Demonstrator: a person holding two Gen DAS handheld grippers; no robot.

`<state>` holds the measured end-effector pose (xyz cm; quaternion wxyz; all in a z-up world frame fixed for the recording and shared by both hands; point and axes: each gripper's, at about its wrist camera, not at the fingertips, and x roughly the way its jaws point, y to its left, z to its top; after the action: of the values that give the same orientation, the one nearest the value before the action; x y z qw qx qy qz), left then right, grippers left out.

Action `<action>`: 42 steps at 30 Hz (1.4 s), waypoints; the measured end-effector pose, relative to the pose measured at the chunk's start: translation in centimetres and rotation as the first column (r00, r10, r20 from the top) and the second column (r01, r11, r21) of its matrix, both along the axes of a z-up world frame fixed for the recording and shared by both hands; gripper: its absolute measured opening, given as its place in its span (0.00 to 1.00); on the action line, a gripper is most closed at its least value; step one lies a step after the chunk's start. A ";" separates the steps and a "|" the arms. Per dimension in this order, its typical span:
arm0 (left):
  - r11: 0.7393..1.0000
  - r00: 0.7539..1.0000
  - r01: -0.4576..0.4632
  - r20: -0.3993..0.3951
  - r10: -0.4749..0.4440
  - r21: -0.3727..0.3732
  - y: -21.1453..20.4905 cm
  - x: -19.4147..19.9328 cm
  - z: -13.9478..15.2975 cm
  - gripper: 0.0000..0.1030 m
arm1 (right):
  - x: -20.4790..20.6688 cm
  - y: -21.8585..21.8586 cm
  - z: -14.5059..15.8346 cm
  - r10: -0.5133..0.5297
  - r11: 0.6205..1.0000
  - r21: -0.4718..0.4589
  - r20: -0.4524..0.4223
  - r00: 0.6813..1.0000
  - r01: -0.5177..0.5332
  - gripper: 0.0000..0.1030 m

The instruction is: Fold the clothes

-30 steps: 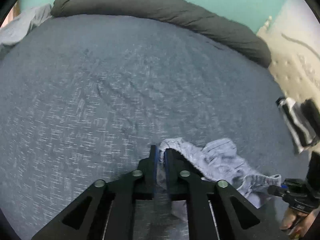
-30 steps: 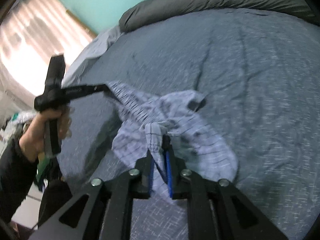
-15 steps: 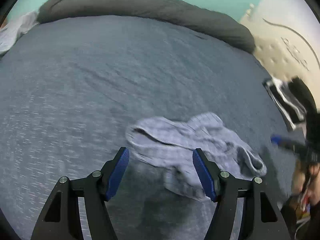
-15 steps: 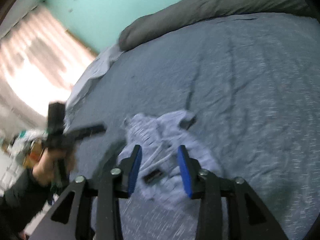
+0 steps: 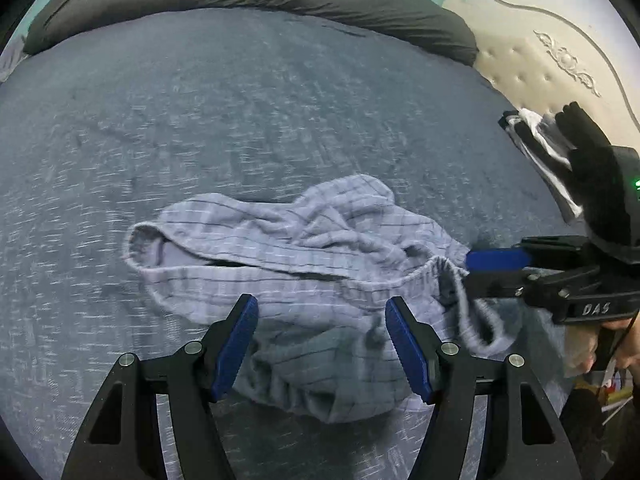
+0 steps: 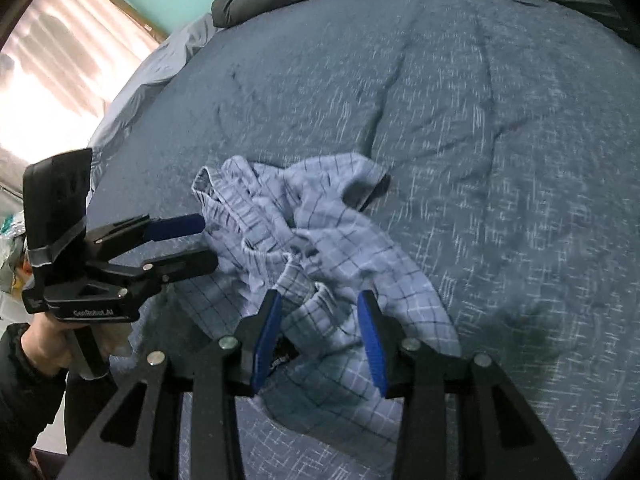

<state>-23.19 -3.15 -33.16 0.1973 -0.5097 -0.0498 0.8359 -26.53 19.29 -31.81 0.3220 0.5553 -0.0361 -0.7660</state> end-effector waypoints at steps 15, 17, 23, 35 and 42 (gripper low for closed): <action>0.996 0.996 0.086 0.018 -0.087 0.006 4.6 -0.7 -2.1 0.56 | 1.0 2.0 -0.3 -0.003 0.997 -0.079 0.014 1.000 0.004 0.10; 0.996 0.996 0.088 0.019 -0.087 -0.003 4.9 -0.9 -2.5 0.45 | 1.1 2.0 -0.3 0.005 0.997 -0.078 0.015 1.000 -0.004 0.09; 0.996 0.996 0.093 0.014 -0.093 -0.001 4.5 -0.8 -2.6 0.14 | 1.4 2.0 0.1 0.001 0.998 -0.071 -0.002 1.000 -0.001 0.09; 0.997 0.992 0.060 -0.113 -0.054 0.052 -2.3 2.3 3.9 0.12 | 1.0 5.2 2.5 -0.127 0.987 -0.109 -0.072 0.989 0.118 0.02; 0.998 0.993 0.065 -0.103 -0.062 0.025 -4.8 3.4 3.8 0.12 | 0.9 3.8 3.4 -0.094 0.975 -0.203 -0.022 0.995 0.088 0.05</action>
<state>-19.79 -7.94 -29.38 0.2334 -0.4649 -0.0353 0.8533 -25.59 23.09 -28.39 0.3417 0.5053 -0.1337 -0.7810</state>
